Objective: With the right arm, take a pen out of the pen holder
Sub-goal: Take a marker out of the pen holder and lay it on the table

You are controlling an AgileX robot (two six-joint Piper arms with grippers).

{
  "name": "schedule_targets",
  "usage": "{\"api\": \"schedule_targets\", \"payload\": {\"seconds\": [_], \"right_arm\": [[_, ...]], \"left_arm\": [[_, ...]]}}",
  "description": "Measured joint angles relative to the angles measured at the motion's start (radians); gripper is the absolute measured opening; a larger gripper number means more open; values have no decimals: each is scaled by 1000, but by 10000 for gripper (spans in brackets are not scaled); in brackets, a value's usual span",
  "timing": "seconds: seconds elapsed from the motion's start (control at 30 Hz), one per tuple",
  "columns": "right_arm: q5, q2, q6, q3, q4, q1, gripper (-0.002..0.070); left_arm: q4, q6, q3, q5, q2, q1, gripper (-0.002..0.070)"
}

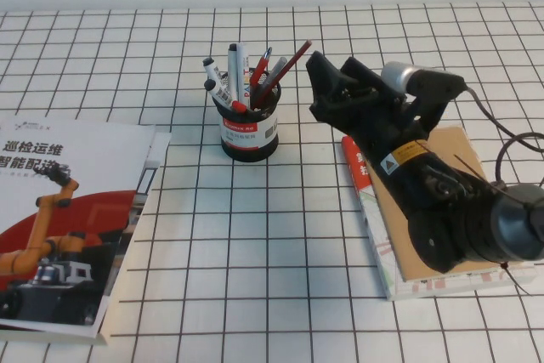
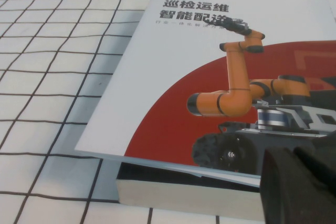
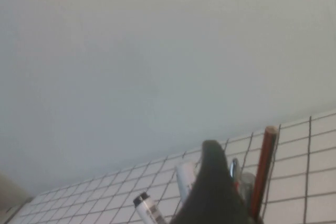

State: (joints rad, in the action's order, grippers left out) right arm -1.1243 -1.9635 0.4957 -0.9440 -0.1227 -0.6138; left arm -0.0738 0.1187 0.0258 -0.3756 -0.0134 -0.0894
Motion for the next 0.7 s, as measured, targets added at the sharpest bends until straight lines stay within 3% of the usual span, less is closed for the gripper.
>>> {"api": "schedule_targets", "payload": {"seconds": [0.43,0.7], "right_arm": [[77,-96,0,-235,-97,-11,447],[118,-136,0,-261,-160,-11,447]], "left_arm": [[0,0,0,0,0,0,-3],[0,0,0,0,0,0,-3]]}}
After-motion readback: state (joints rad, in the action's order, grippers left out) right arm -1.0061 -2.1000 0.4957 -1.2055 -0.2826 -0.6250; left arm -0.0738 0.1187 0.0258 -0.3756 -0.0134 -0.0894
